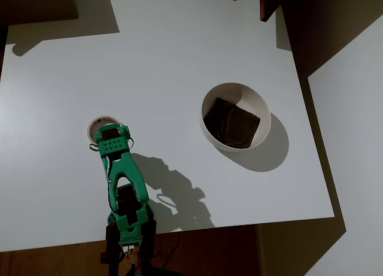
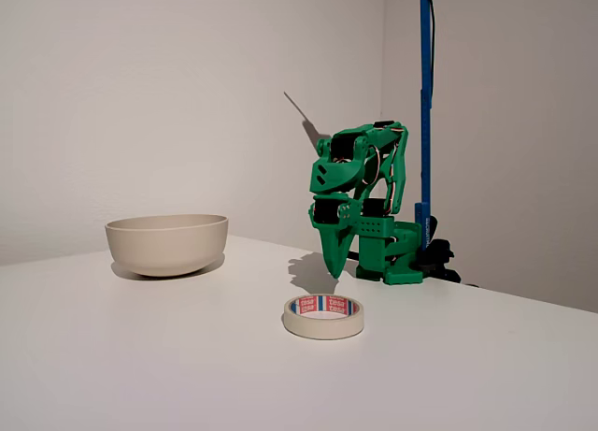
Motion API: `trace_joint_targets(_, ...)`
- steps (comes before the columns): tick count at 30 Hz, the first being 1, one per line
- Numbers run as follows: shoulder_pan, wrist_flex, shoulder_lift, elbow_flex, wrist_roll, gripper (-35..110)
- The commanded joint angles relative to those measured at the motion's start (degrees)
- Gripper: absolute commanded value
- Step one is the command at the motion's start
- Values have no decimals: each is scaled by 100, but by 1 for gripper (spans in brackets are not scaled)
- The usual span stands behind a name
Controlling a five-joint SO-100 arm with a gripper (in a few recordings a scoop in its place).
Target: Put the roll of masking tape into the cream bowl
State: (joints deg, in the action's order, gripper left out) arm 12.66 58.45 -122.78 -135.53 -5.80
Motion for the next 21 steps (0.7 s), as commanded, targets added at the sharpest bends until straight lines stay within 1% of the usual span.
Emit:
trace_joint_targets(1, 114, -26, 9, 439, -149, 1)
trace_joint_targets(4, 105, -123, 70, 439, -220, 11)
trace_joint_targets(8, 132, -176, 97, 439, -299, 13)
trace_joint_targets(21, 439, -105, 387, 431, -615, 14)
